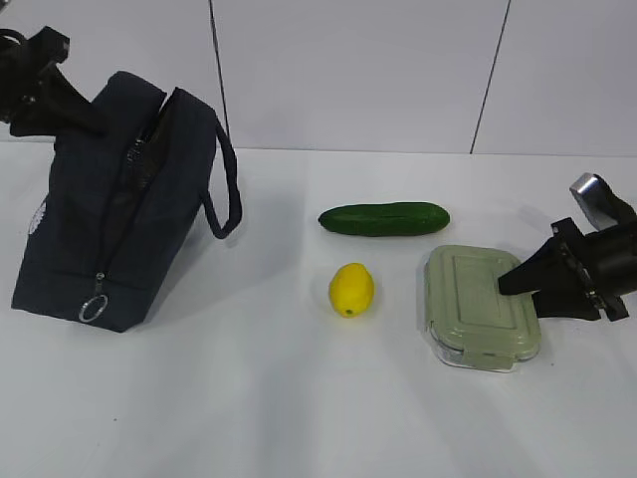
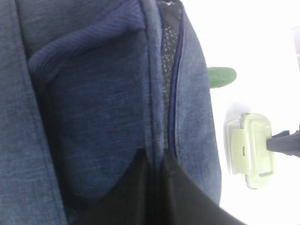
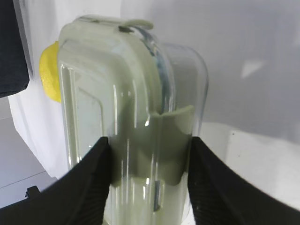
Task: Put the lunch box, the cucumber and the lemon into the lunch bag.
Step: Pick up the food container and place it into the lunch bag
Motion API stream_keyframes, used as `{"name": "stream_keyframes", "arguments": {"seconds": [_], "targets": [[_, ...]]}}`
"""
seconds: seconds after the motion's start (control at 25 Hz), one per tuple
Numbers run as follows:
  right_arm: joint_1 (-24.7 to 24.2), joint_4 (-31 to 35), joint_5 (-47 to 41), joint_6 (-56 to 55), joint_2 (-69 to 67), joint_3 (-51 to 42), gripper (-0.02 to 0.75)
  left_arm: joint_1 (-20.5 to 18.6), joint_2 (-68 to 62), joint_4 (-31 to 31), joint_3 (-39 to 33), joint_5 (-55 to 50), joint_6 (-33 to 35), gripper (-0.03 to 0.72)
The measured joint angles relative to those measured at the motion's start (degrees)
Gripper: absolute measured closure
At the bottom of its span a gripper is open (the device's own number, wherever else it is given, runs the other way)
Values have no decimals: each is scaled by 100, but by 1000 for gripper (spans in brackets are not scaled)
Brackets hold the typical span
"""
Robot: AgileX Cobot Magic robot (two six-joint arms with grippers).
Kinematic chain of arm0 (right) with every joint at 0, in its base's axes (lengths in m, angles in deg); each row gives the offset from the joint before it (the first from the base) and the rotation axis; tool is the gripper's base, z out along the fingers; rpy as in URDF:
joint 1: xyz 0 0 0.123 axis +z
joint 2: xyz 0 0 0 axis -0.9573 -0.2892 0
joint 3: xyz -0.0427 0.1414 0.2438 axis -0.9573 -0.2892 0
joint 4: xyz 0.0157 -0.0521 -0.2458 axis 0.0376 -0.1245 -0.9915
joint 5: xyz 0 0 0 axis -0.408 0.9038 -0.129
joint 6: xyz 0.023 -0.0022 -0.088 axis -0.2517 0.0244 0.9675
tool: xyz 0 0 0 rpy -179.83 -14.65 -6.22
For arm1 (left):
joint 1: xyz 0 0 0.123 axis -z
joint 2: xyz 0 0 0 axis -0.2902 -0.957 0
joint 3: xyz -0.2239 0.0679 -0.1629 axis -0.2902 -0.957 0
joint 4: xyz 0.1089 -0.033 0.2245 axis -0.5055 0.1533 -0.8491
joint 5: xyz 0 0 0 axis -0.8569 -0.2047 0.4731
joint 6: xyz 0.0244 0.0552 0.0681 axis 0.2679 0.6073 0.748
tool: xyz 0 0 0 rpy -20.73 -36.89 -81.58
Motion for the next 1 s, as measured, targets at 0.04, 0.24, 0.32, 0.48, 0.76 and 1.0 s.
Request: {"name": "stream_keyframes", "arguments": {"seconds": [0.04, 0.24, 0.32, 0.48, 0.76, 1.0], "targets": [[0, -14, -14, 0, 0, 0, 358, 75, 28, 0, -62, 77, -24, 678], [0, -38, -53, 0, -4, 0, 358, 430, 283, 116, -678, 665, -63, 678], [0, -42, -62, 0, -4, 0, 358, 471, 472, 131, -852, 752, -63, 678], [0, -51, -66, 0, -4, 0, 358, 494, 840, 140, -1240, 779, -63, 678], [0, -51, -66, 0, -13, 0, 358, 498, 1427, 411, -1785, 994, -72, 679], [0, -51, -75, 0, -13, 0, 358, 918, 1429, 622, -2078, 1300, -72, 679]]}}
